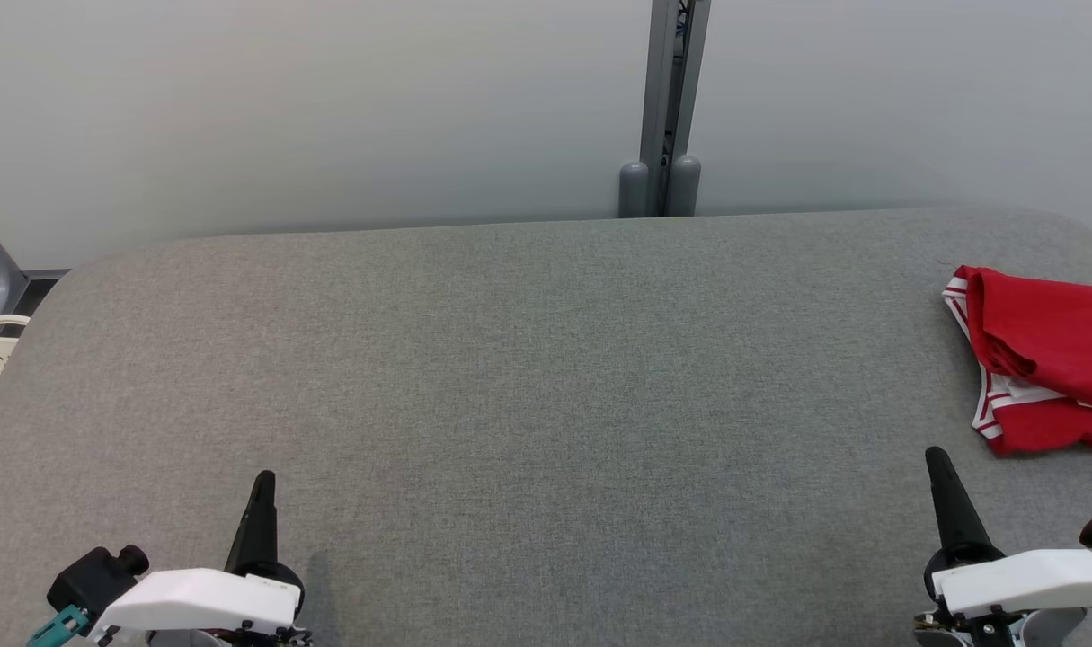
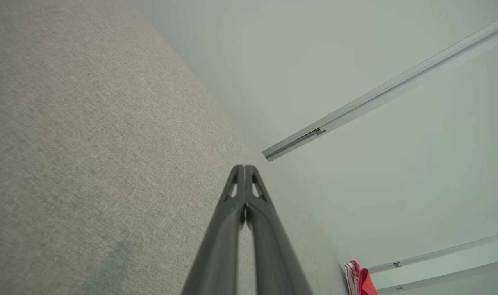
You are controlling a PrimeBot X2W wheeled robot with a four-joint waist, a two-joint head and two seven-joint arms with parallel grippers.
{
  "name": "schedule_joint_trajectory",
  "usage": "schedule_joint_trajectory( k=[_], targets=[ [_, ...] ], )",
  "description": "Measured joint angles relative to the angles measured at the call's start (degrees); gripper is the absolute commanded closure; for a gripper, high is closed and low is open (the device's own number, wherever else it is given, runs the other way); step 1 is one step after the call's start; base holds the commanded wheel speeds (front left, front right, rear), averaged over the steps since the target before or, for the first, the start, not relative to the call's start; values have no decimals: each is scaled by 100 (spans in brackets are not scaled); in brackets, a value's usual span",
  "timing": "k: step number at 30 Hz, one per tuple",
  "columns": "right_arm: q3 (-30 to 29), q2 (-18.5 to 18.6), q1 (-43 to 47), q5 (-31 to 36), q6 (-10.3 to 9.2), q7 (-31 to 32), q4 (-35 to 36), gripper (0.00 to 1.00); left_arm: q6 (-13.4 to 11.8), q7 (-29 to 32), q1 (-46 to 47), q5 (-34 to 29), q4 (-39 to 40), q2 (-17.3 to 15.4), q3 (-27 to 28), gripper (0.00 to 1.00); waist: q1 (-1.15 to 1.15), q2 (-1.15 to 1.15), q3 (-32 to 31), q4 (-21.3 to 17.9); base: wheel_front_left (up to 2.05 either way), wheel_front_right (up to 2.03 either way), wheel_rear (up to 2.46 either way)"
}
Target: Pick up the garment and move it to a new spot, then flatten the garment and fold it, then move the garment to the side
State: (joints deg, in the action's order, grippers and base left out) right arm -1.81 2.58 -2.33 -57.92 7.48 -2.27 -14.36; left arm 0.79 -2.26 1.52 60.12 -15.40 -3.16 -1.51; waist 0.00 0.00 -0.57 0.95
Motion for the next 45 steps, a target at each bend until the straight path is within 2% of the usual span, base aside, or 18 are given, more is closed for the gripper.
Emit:
schedule_joint_trajectory(
  k=[45],
  targets=[
    [-298,26,-248,-2379,-7,580,22,100,449,608,276,2196,82,24,553,100,0,0,47,-59,0,0,0]
  ],
)
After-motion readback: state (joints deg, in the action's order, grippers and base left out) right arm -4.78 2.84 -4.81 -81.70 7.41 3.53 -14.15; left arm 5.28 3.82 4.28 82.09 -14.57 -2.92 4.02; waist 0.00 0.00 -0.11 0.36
